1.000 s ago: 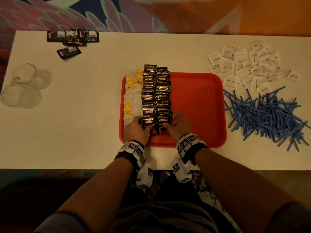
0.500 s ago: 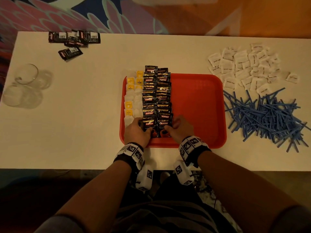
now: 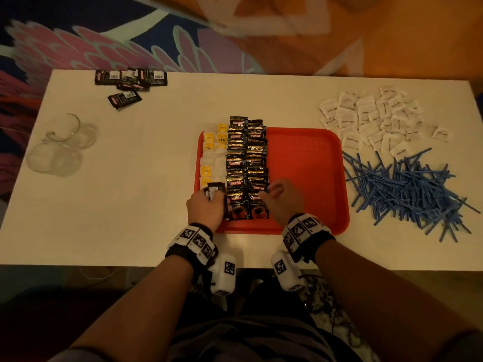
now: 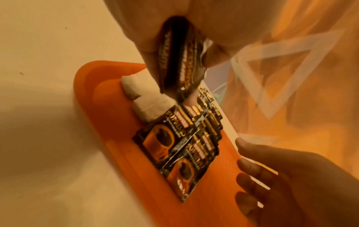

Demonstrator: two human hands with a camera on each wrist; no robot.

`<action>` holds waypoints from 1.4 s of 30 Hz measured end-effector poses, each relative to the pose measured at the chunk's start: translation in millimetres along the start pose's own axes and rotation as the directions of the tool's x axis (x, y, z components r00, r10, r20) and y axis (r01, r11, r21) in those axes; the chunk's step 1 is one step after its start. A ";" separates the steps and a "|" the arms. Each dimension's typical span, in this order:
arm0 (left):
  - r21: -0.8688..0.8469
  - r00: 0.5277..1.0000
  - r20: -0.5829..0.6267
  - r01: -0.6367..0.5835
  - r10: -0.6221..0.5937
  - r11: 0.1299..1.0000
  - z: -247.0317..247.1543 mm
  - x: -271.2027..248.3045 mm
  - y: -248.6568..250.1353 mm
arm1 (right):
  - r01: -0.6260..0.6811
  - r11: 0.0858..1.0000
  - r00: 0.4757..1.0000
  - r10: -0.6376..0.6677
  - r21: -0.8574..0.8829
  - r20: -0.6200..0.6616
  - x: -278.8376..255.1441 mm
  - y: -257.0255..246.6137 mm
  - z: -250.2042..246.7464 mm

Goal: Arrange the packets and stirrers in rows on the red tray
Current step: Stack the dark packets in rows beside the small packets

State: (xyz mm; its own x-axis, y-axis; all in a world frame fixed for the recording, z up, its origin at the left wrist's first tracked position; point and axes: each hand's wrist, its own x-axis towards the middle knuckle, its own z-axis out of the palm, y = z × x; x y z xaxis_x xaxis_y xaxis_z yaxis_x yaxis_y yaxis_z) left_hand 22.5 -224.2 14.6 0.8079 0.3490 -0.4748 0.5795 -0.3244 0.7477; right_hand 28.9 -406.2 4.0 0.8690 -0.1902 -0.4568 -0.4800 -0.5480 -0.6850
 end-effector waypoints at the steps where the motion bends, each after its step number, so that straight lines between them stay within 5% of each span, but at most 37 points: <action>1: -0.035 1.000 0.002 0.001 -0.001 0.999 -1.9 -0.1 1.7 | 0.014 1.000 0.998 -0.015 0.026 0.056 -3.3 -8.3 0.5; 7: -0.306 0.985 0.159 0.107 -0.060 0.946 -8.7 -4.3 10.3 | 0.096 0.986 0.941 -0.134 0.136 0.310 -21.0 -59.0 -0.9; 10: -0.333 0.985 0.169 0.097 -0.042 0.938 -13.4 -7.6 18.7 | 0.093 0.976 0.958 -0.141 0.195 0.250 -23.9 -69.8 -4.2; 13: -0.321 0.979 0.122 0.194 -0.162 0.927 -24.1 -9.2 23.6 | 0.134 0.940 0.983 -0.167 0.313 0.081 -26.4 -73.8 -5.8; 17: -0.480 0.856 0.461 0.463 -0.235 0.745 -34.0 -9.1 24.2 | 0.358 0.906 0.926 -0.375 0.226 0.035 -38.6 -80.3 -7.6; 20: -0.564 0.851 0.473 0.491 -0.227 0.664 -39.1 -11.0 28.8 | 0.443 0.883 0.883 -0.459 0.154 0.098 -46.1 -76.0 -5.0; 25: -0.578 0.939 0.292 0.325 -0.182 0.749 -40.5 -10.7 28.3 | 0.094 0.928 0.973 -0.163 0.361 0.166 -47.8 -72.9 -5.5; 30: -0.587 0.941 0.319 0.287 -0.110 0.757 -34.7 -13.9 31.7 | 0.111 0.986 0.968 -0.136 0.125 0.212 -41.9 -72.9 -1.4; 42: -0.449 0.958 0.243 0.249 -0.151 0.858 -24.7 -7.3 10.5 | 0.012 0.996 0.962 -0.037 0.094 0.271 -43.5 -56.5 11.4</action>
State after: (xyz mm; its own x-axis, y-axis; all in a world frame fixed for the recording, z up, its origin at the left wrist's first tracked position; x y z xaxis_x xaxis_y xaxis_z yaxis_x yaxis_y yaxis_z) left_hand 20.1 -208.4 37.3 0.7125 0.1700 -0.6808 0.6507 0.2029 0.7317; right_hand 16.8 -357.7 56.2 0.8209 0.0585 -0.5681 -0.4789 -0.4714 -0.7406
